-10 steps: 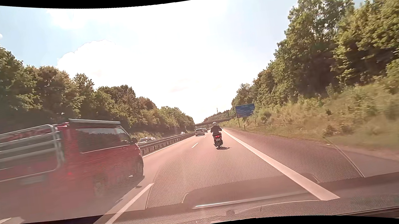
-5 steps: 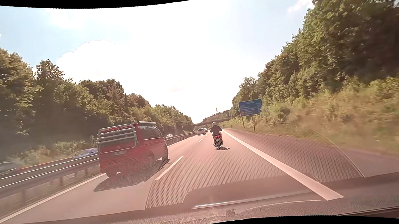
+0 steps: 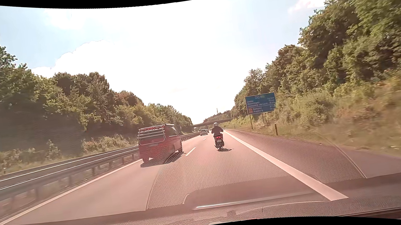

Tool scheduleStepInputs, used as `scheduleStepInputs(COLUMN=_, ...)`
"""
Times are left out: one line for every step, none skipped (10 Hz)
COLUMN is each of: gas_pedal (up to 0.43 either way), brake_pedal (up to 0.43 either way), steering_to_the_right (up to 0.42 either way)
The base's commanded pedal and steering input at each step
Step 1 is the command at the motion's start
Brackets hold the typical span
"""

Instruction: Follow the waypoints while adhering to traffic rules and regulations

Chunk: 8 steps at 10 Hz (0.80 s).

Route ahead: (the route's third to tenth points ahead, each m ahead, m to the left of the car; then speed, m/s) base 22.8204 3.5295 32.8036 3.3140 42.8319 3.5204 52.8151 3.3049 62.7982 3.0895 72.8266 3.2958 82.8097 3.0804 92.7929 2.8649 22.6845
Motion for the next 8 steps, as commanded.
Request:
scheduleStepInputs(gas_pedal=0.150, brake_pedal=0.012, steering_to_the_right=0.000)
scheduleStepInputs(gas_pedal=0.150, brake_pedal=0.012, steering_to_the_right=0.000)
scheduleStepInputs(gas_pedal=0.150, brake_pedal=0.012, steering_to_the_right=0.000)
scheduleStepInputs(gas_pedal=0.150, brake_pedal=0.012, steering_to_the_right=0.000)
scheduleStepInputs(gas_pedal=0.157, brake_pedal=0.012, steering_to_the_right=0.000)
scheduleStepInputs(gas_pedal=0.157, brake_pedal=0.012, steering_to_the_right=0.000)
scheduleStepInputs(gas_pedal=0.157, brake_pedal=0.012, steering_to_the_right=0.000)
scheduleStepInputs(gas_pedal=0.157, brake_pedal=0.012, steering_to_the_right=0.000)
